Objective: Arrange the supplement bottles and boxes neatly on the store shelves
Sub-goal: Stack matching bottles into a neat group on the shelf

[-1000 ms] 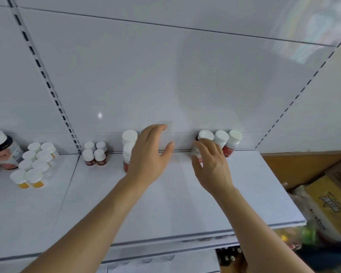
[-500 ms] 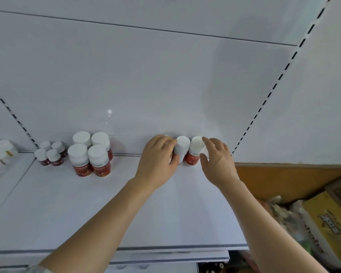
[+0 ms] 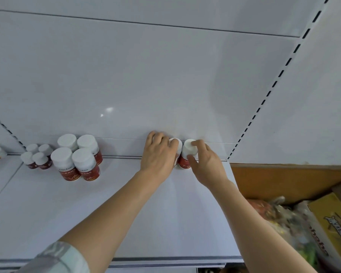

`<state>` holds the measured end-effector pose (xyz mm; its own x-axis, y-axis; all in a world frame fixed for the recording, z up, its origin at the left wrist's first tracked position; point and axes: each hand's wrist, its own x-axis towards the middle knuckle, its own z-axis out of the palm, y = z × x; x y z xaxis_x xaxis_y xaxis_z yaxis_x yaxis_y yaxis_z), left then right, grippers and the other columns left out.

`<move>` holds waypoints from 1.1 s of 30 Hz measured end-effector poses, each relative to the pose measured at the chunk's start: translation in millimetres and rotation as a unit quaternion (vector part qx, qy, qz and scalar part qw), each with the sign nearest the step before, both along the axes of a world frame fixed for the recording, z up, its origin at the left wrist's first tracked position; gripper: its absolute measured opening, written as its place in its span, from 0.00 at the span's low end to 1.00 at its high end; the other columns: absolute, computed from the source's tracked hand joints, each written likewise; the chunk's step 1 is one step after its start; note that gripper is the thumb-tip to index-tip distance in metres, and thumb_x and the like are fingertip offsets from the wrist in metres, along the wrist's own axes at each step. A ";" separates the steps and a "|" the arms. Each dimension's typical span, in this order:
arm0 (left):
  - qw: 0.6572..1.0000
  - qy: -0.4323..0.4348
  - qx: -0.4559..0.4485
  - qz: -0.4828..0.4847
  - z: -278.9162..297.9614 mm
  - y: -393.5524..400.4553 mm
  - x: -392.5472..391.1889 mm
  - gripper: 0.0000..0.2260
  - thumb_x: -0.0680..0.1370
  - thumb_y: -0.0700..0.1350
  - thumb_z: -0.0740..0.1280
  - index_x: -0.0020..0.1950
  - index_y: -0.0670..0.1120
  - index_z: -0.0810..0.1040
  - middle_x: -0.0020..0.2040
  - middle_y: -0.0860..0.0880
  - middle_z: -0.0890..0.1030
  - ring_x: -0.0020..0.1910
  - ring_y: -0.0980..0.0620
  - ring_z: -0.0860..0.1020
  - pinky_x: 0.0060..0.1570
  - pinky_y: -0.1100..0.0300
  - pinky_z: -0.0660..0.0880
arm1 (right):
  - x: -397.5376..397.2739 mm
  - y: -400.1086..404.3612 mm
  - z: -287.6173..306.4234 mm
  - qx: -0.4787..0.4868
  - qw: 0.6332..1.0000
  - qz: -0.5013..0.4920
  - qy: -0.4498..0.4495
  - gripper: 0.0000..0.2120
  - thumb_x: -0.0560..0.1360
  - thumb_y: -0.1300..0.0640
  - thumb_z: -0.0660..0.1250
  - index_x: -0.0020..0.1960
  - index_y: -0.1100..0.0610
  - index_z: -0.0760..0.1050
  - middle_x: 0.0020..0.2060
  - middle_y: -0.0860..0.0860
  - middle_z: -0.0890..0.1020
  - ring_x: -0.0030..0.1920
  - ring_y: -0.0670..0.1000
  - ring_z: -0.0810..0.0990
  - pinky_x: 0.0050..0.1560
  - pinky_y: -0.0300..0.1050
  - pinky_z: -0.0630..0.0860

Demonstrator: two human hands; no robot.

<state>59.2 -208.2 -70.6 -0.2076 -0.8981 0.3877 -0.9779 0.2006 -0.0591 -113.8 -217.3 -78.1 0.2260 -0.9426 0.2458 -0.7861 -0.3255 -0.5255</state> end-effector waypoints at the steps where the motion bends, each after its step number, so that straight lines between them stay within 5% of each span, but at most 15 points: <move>1: 1.000 0.006 0.001 -0.003 0.5 -1.5 -0.4 0.13 0.70 0.48 0.74 0.48 0.43 0.78 0.44 0.44 0.83 0.53 0.40 0.77 0.67 0.43 0.67 | -0.3 -0.2 0.5 0.003 1.000 -0.002 -0.008 0.17 0.78 0.59 0.68 0.65 0.60 0.70 0.57 0.58 0.79 0.50 0.62 0.79 0.41 0.49 0.72; 5: 0.997 0.071 0.002 -0.040 5.1 -1.7 -0.1 0.13 0.70 0.46 0.74 0.49 0.41 0.79 0.45 0.43 0.82 0.54 0.39 0.77 0.63 0.46 0.71 | -9.7 8.0 4.4 -0.006 0.998 0.003 -0.055 0.18 0.77 0.58 0.70 0.64 0.57 0.72 0.59 0.55 0.78 0.52 0.59 0.80 0.46 0.50 0.77; 8: 0.968 0.243 0.029 -0.059 22.6 8.8 1.5 0.13 0.74 0.47 0.73 0.56 0.44 0.78 0.53 0.48 0.81 0.54 0.46 0.77 0.55 0.53 0.73 | -19.6 17.3 15.4 -0.012 0.992 -0.005 -0.129 0.19 0.76 0.55 0.72 0.65 0.53 0.73 0.58 0.50 0.78 0.53 0.50 0.81 0.49 0.45 0.78; 13: 0.811 0.567 0.138 -0.044 58.8 37.3 6.4 0.11 0.78 0.48 0.70 0.61 0.53 0.77 0.53 0.57 0.80 0.42 0.61 0.80 0.40 0.59 0.78 | -21.9 35.5 50.6 0.037 0.962 -0.031 -0.267 0.23 0.73 0.51 0.76 0.66 0.45 0.73 0.52 0.41 0.80 0.50 0.39 0.81 0.48 0.34 0.79; 16: 0.724 0.670 0.161 -0.033 63.3 51.7 12.3 0.12 0.79 0.50 0.70 0.62 0.55 0.77 0.58 0.55 0.81 0.47 0.56 0.83 0.48 0.52 0.83 | -16.3 43.2 62.6 0.053 0.947 -0.027 -0.315 0.19 0.73 0.47 0.75 0.62 0.48 0.78 0.50 0.44 0.83 0.51 0.43 0.82 0.53 0.44 0.81; 19: 0.673 0.718 0.176 -0.018 61.1 64.9 17.9 0.19 0.73 0.61 0.71 0.62 0.56 0.79 0.57 0.54 0.83 0.52 0.50 0.84 0.55 0.38 0.79 | -6.1 52.4 69.4 0.096 0.918 0.000 -0.384 0.17 0.72 0.42 0.73 0.59 0.46 0.82 0.49 0.48 0.85 0.52 0.50 0.84 0.55 0.54 0.82; 22: 0.649 0.738 0.183 -0.025 60.8 78.9 23.9 0.22 0.73 0.64 0.69 0.57 0.49 0.82 0.53 0.43 0.84 0.50 0.41 0.83 0.59 0.33 0.75 | 7.7 60.9 73.8 0.123 0.893 0.021 -0.432 0.13 0.75 0.47 0.73 0.58 0.47 0.82 0.49 0.52 0.86 0.53 0.55 0.84 0.55 0.58 0.82; 25: 0.619 0.761 0.194 -0.019 60.2 90.6 34.5 0.23 0.78 0.62 0.67 0.56 0.42 0.82 0.54 0.36 0.82 0.53 0.37 0.81 0.61 0.35 0.75 | 23.0 70.4 77.9 0.152 0.879 0.029 -0.451 0.10 0.78 0.51 0.70 0.59 0.49 0.82 0.47 0.51 0.87 0.49 0.53 0.86 0.52 0.53 0.83; 29: 0.591 0.778 0.214 -0.011 61.3 105.1 52.8 0.20 0.79 0.60 0.64 0.61 0.46 0.80 0.57 0.39 0.82 0.55 0.36 0.81 0.58 0.38 0.76 | 43.3 85.4 83.6 0.171 0.872 0.042 -0.457 0.11 0.79 0.52 0.69 0.60 0.50 0.82 0.46 0.48 0.87 0.48 0.48 0.86 0.45 0.42 0.81; 33: 0.577 0.784 0.226 -0.027 64.0 119.0 78.3 0.21 0.79 0.62 0.64 0.63 0.48 0.77 0.60 0.38 0.80 0.56 0.37 0.80 0.61 0.35 0.73 | 64.5 95.8 90.0 0.204 0.864 0.046 -0.459 0.11 0.78 0.49 0.70 0.59 0.49 0.83 0.48 0.50 0.87 0.51 0.54 0.86 0.55 0.52 0.81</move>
